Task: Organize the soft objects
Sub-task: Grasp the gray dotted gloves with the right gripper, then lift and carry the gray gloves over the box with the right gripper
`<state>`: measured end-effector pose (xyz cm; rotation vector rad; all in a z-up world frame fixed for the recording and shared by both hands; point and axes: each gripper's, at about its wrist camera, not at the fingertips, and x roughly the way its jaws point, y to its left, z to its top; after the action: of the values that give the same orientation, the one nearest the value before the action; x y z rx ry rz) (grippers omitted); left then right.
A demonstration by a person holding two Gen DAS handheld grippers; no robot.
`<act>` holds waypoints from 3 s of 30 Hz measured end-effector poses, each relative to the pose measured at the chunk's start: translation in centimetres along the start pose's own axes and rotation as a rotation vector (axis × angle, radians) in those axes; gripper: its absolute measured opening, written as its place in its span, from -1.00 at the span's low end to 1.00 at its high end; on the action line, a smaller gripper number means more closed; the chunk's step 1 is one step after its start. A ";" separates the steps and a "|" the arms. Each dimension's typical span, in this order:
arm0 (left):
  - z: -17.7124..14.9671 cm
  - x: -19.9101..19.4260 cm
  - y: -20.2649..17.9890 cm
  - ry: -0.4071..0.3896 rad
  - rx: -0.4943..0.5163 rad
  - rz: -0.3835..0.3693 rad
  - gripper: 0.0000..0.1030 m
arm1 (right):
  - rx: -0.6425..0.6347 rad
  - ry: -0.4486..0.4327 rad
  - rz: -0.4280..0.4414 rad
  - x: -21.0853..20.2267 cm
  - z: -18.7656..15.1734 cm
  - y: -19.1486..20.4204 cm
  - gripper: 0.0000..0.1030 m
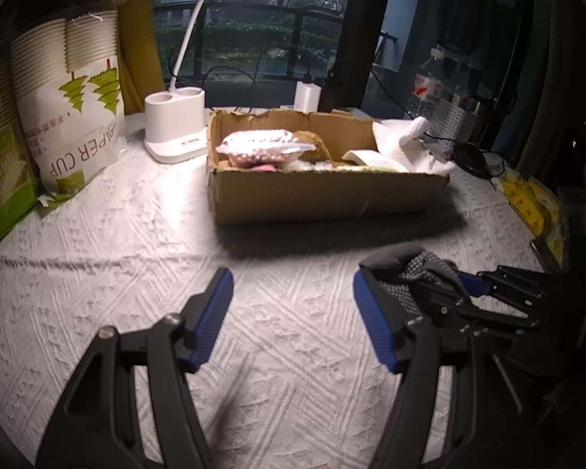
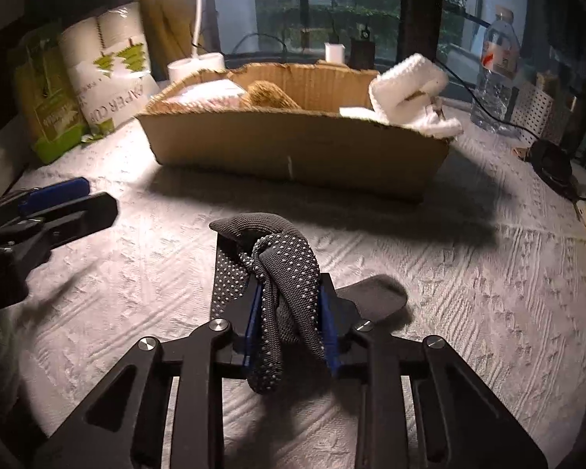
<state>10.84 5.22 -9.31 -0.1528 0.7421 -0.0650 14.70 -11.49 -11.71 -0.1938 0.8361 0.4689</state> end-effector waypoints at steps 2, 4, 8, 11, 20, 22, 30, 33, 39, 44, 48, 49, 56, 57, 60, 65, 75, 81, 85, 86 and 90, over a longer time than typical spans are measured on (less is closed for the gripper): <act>0.2 -0.2 0.0 -0.004 0.000 0.001 0.27 | 0.003 -0.017 0.008 -0.6 0.5 0.1 -0.45; 0.4 -0.4 0.0 -0.011 0.000 0.002 0.27 | 0.004 -0.037 0.015 -1.2 1.0 0.1 -0.45; 0.9 -0.7 0.1 -0.020 -0.002 0.000 0.27 | 0.003 -0.074 0.022 -2.2 2.4 -0.1 -0.45; 1.4 -1.0 0.2 -0.030 -0.001 0.003 0.27 | 0.008 -0.090 0.036 -2.6 3.1 -0.2 -0.45; 3.1 -1.8 0.6 -0.066 0.000 0.015 0.27 | 0.004 -0.139 0.040 -3.3 5.6 -0.5 -0.45; 3.6 -1.9 0.6 -0.073 0.001 0.019 0.27 | 0.003 -0.151 0.038 -3.5 6.1 -0.7 -0.45; 5.5 -2.1 0.3 -0.101 0.019 0.019 0.27 | 0.007 -0.175 0.038 -3.8 7.4 -1.3 -0.45; 6.4 -2.2 0.1 -0.115 0.026 0.016 0.27 | 0.007 -0.183 0.038 -3.8 7.8 -1.5 -0.45; 7.5 -2.1 -0.3 -0.127 0.039 0.020 0.27 | 0.011 -0.197 0.036 -3.7 8.7 -2.1 -0.45; 8.5 -2.3 -0.4 -0.150 0.048 0.027 0.27 | 0.013 -0.209 0.032 -3.5 9.7 -2.6 -0.45; 9.4 -2.3 -0.3 -0.163 0.046 0.033 0.27 | 0.006 -0.217 0.031 -3.3 10.5 -2.8 -0.45; 9.6 -2.2 -0.3 -0.166 0.047 0.035 0.27 | 0.004 -0.221 0.030 -3.3 10.8 -2.9 -0.45; 10.8 -2.0 -0.2 -0.183 0.043 0.035 0.28 | 0.005 -0.234 0.025 -2.8 12.2 -3.5 -0.45; 11.0 -1.9 -0.2 -0.185 0.043 0.035 0.30 | 0.007 -0.235 0.024 -2.7 12.3 -3.6 -0.45; 11.5 -1.7 -0.1 -0.196 0.042 0.026 0.45 | 0.012 -0.235 0.019 -2.2 12.8 -4.0 -0.45; 12.3 -0.6 -0.1 -0.191 0.044 0.025 0.46 | 0.024 -0.225 0.012 -0.9 13.4 -4.7 -0.45; 12.9 2.5 0.3 -0.155 0.034 0.029 0.46 | 0.035 -0.185 0.018 2.1 14.0 -5.5 -0.45; 12.6 4.4 0.7 -0.117 0.023 0.029 0.47 | 0.044 -0.137 0.024 4.6 13.8 -6.0 -0.45; 12.2 5.9 1.1 -0.088 0.011 0.031 0.47 | 0.046 -0.109 0.031 6.1 13.7 -6.1 -0.45; 12.2 6.4 1.3 -0.079 0.005 0.031 0.47 | 0.045 -0.101 0.033 6.5 13.7 -6.1 -0.44; 11.7 7.5 1.8 -0.053 -0.005 0.032 0.47 | 0.038 -0.072 0.036 7.9 13.6 -5.9 -0.44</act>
<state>24.34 7.51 -6.11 -0.1472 0.6912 -0.0286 31.16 -9.45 -8.76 -0.1259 0.7783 0.4909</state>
